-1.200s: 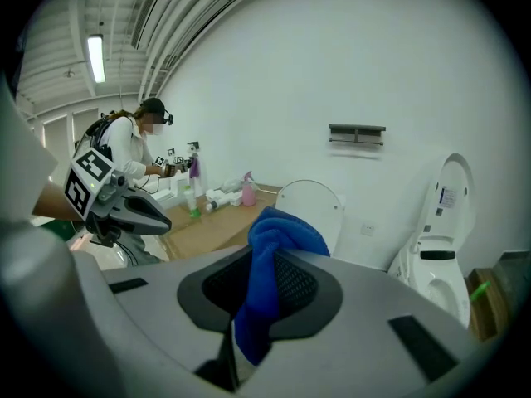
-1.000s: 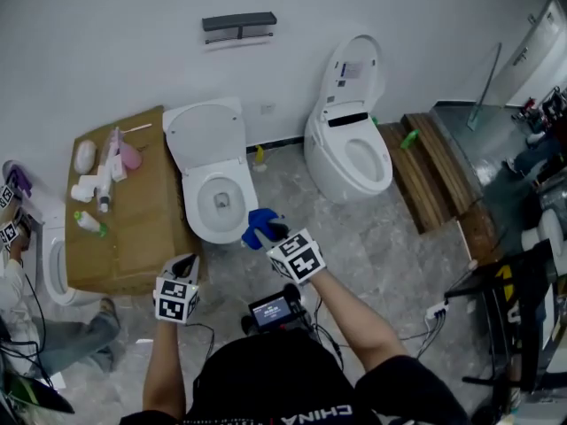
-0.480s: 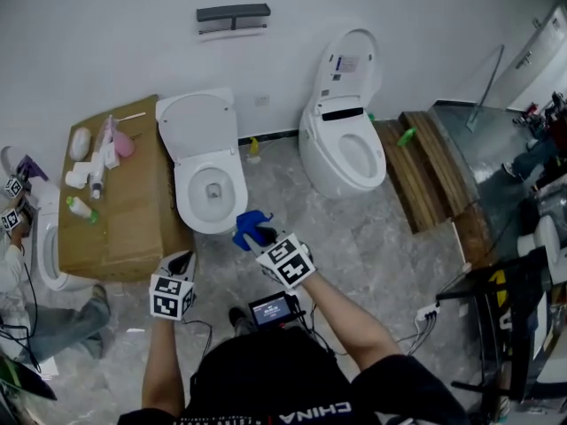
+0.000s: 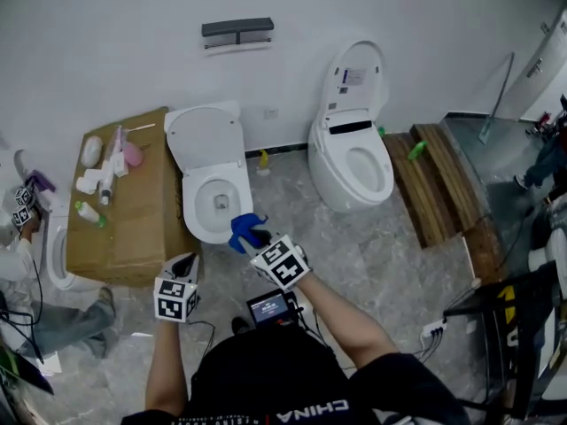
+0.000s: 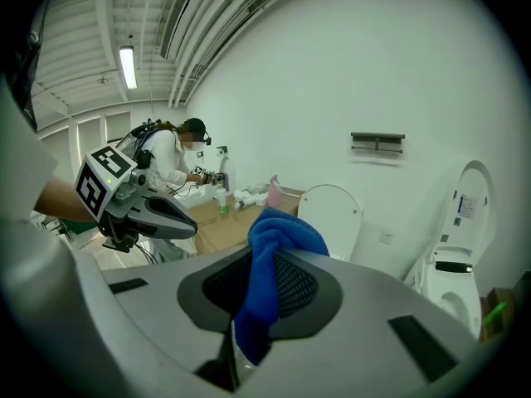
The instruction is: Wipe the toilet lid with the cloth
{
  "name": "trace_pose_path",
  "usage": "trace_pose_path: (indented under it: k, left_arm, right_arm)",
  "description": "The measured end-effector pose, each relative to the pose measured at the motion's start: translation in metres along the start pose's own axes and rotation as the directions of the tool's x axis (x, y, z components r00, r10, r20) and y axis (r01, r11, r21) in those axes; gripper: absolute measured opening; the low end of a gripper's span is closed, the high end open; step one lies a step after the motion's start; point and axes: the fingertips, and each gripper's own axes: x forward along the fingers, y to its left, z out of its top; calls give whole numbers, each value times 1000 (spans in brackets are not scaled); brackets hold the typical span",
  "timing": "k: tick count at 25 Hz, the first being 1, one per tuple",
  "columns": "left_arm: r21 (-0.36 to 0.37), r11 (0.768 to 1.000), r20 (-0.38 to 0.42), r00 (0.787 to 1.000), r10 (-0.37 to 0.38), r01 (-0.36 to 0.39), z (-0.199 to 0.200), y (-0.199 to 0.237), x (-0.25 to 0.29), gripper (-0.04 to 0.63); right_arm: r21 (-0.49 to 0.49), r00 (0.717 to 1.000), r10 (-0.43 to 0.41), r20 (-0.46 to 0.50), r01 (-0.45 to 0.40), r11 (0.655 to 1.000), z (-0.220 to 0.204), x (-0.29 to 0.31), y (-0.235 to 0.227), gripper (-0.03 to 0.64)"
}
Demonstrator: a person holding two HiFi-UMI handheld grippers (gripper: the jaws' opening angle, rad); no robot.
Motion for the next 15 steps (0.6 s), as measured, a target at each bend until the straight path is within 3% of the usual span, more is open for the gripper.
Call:
trace_pose_path:
  k: [15]
  left_arm:
    - [-22,1000,0,1000,11,-11,6,-18,15,11]
  right_arm:
    - [1,1000,-11,-13,11,1000,-16,-16,-13,57]
